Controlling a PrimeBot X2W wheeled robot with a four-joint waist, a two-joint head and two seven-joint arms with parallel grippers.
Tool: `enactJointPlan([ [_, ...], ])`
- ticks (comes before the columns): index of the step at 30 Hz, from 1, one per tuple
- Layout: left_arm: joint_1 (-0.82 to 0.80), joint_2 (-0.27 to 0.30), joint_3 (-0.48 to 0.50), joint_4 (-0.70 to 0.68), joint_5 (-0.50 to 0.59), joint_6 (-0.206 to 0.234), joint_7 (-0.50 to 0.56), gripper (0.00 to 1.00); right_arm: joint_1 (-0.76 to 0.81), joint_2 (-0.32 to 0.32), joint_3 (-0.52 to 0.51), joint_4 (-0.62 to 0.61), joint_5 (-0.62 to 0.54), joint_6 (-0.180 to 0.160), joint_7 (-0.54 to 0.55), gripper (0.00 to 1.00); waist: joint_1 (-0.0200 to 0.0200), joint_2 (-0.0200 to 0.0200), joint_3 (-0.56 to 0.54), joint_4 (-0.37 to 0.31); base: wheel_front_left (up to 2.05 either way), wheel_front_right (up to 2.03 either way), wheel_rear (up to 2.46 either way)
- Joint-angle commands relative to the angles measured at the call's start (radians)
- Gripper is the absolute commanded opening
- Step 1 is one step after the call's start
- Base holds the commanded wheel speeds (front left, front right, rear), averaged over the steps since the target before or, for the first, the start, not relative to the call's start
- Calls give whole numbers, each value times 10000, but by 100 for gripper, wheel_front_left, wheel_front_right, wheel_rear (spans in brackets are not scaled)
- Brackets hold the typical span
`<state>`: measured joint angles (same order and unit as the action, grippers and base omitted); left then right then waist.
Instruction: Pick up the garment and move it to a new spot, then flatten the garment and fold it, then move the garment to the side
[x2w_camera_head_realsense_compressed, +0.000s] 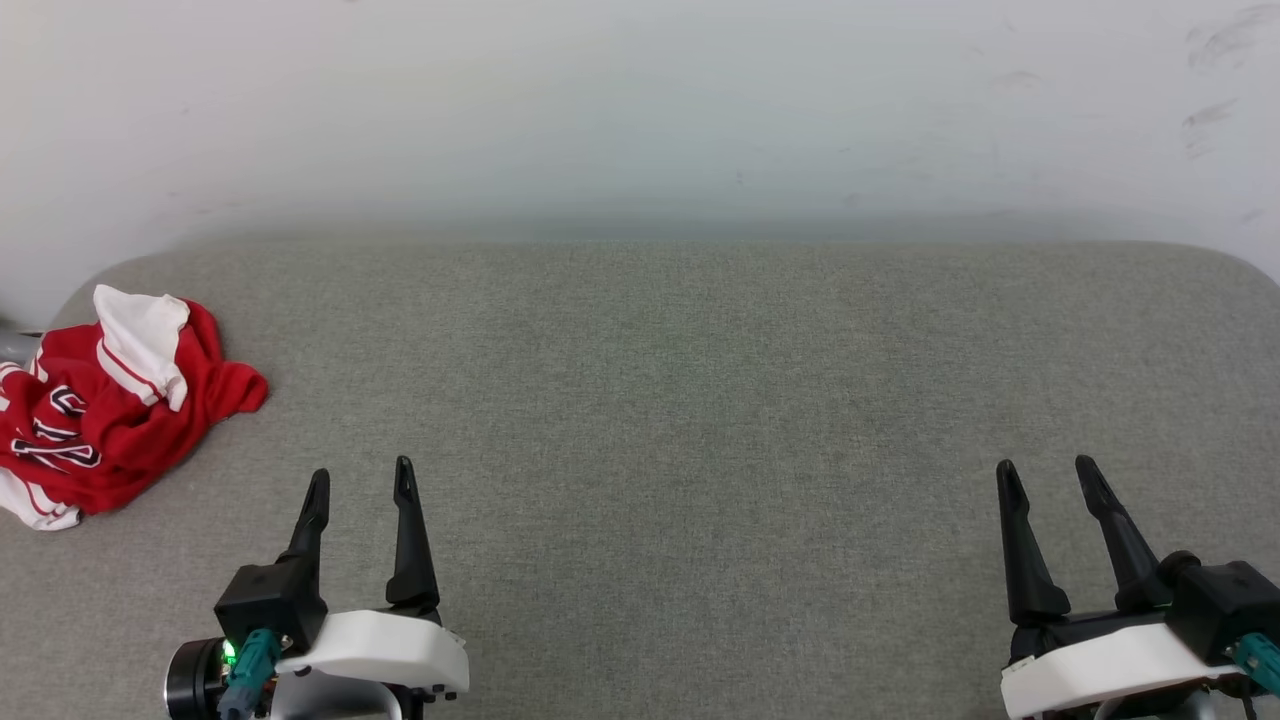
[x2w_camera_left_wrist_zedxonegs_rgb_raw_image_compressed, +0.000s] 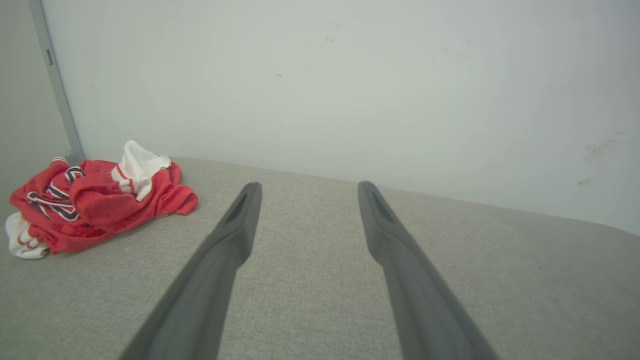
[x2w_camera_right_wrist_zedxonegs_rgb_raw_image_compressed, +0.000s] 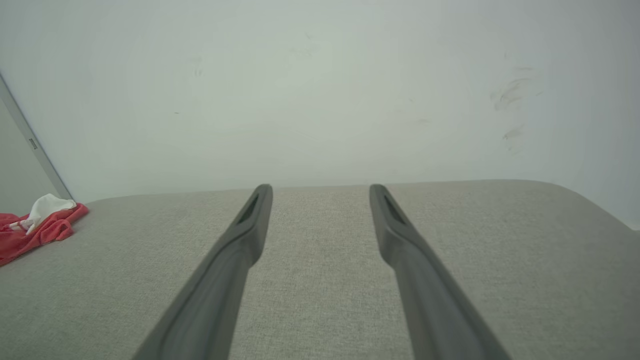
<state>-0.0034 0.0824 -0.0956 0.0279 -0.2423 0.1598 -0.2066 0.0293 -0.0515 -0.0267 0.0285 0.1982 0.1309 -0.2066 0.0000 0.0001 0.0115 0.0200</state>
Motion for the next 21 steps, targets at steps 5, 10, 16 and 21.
enactJointPlan([
  [5,95,-2,-111,-113,487,66,-162,100,93,18,24,-174,-499,-2,-162,100,0,-1,32,-5,0,0,0],
  [10,123,-25,-135,-121,858,92,-265,100,116,19,-14,-185,-807,-3,-249,100,0,-1,59,0,0,0,0],
  [16,179,-53,-156,-134,1295,88,-377,100,162,20,-24,-228,-1177,-4,-368,100,0,-1,74,5,0,0,0],
  [21,173,-100,-168,-137,1571,-6,-464,100,207,21,7,-242,-1458,-4,-464,100,0,-1,84,22,0,0,0],
])
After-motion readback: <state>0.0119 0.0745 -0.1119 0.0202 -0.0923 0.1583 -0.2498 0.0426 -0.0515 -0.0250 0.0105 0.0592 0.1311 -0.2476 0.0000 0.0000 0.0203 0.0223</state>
